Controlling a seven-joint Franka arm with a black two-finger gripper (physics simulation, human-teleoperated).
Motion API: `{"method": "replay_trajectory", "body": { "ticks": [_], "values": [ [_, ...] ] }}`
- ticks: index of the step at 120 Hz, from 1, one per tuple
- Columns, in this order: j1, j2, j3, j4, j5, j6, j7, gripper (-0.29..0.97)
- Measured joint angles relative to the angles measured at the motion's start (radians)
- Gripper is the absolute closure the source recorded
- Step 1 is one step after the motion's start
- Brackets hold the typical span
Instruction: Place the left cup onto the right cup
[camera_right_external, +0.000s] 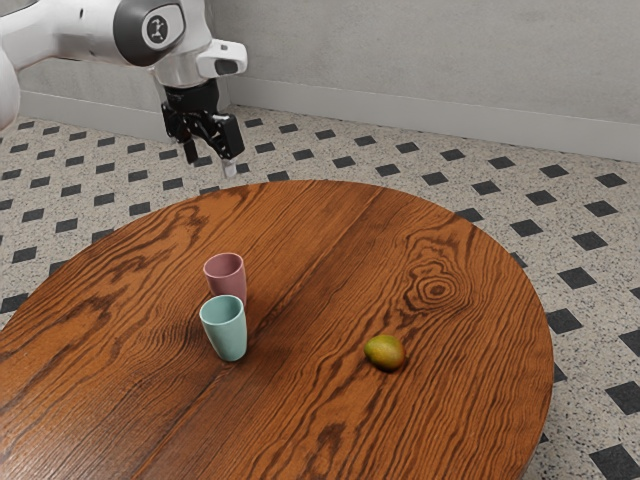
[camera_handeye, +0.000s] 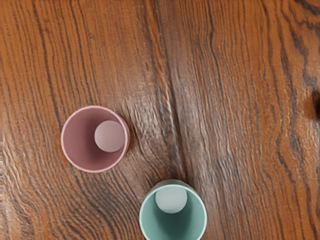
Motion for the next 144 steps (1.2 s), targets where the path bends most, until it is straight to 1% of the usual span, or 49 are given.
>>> {"method": "replay_trajectory", "body": {
  "ticks": [36, 46, 59, 81, 96, 111, 128, 144],
  "values": [
    [0.002, -0.006, 0.004, -0.014, -0.01, 0.009, 0.006, 0.0],
    [0.004, -0.004, 0.004, -0.062, -0.023, 0.034, 0.006, 0.0],
    [0.003, 0.007, 0.005, -0.133, -0.048, 0.102, 0.006, 0.0],
    [0.013, 0.067, 0.007, -0.178, -0.061, 0.184, -0.002, 0.0],
    [0.022, 0.132, 0.009, -0.189, -0.068, 0.241, -0.009, 0.0],
    [0.037, 0.16, 0.009, -0.251, -0.069, 0.309, -0.015, 0.0],
    [0.041, 0.207, 0.009, -0.25, -0.066, 0.363, -0.02, 0.0],
    [0.042, 0.257, 0.009, -0.22, -0.064, 0.41, -0.022, 0.0]
  ]
}}
